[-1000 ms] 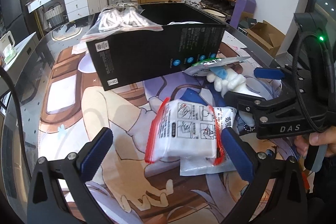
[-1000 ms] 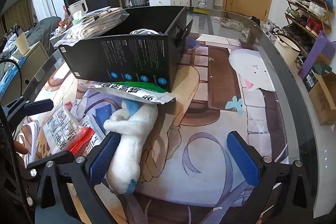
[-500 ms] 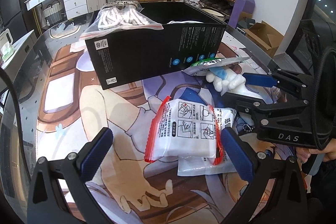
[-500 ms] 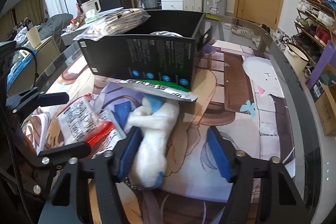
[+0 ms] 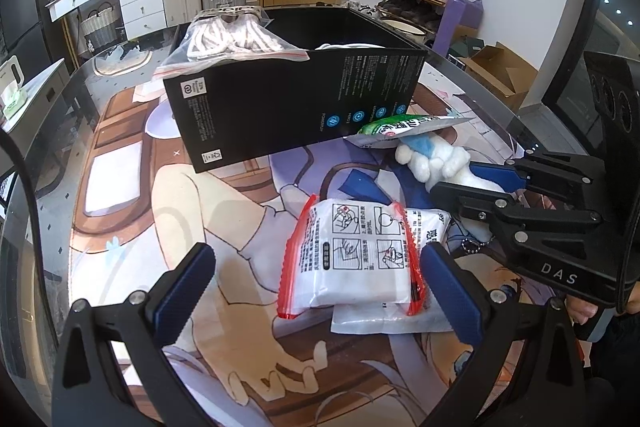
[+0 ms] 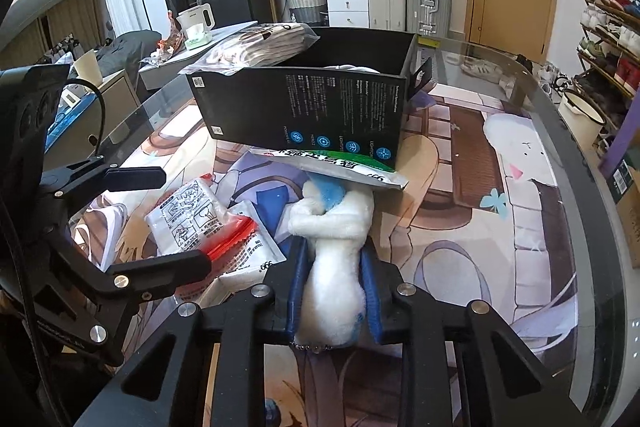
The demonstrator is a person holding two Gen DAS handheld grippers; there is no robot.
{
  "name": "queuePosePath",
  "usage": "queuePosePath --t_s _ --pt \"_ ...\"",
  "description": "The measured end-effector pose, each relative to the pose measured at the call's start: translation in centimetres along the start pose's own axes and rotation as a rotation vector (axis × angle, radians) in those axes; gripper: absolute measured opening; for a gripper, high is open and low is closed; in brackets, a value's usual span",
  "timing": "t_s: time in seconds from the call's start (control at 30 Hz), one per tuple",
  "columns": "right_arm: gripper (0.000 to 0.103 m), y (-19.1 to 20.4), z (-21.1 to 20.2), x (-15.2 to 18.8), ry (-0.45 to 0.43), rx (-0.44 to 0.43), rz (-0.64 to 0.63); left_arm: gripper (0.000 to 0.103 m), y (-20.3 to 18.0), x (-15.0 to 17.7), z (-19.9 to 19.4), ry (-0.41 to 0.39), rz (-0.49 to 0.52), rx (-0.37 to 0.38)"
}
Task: Organize soft objects
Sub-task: 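Close the right gripper on the white plush while the left grasps the red-edged packet, then carry the white plush into the box while the left gripper carries the red-edged packet there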
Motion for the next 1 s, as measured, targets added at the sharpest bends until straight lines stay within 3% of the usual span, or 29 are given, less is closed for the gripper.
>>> queuePosePath --t_s 0.33,0.57,0.67,1.0 --pt "0.026 -0.1 -0.8 0.1 -0.016 0.004 -0.002 0.100 0.0 0.2 -0.4 -0.010 0.017 0.022" --pt "0.026 -0.1 -1.4 0.1 -0.021 0.007 -0.005 0.044 -0.3 0.5 -0.5 -0.013 0.032 0.052" --pt "0.026 0.0 -1.5 0.1 -0.025 0.009 -0.007 0.033 0.1 0.6 -0.7 -0.020 0.010 0.070" --pt "0.025 0.9 -2.4 0.1 -0.049 0.002 -0.035 0.019 1.2 0.5 -1.7 -0.071 -0.031 0.089"
Point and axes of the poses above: each gripper's, at about its wrist camera, not at the fingertips, and z roughly the way its jaws point, y to its left, x to its underside, the point moved 1 cm from there along z, roughly the way its jaws point, and after that the axes turned 5 degrees about -x, right-handed, at the moved point
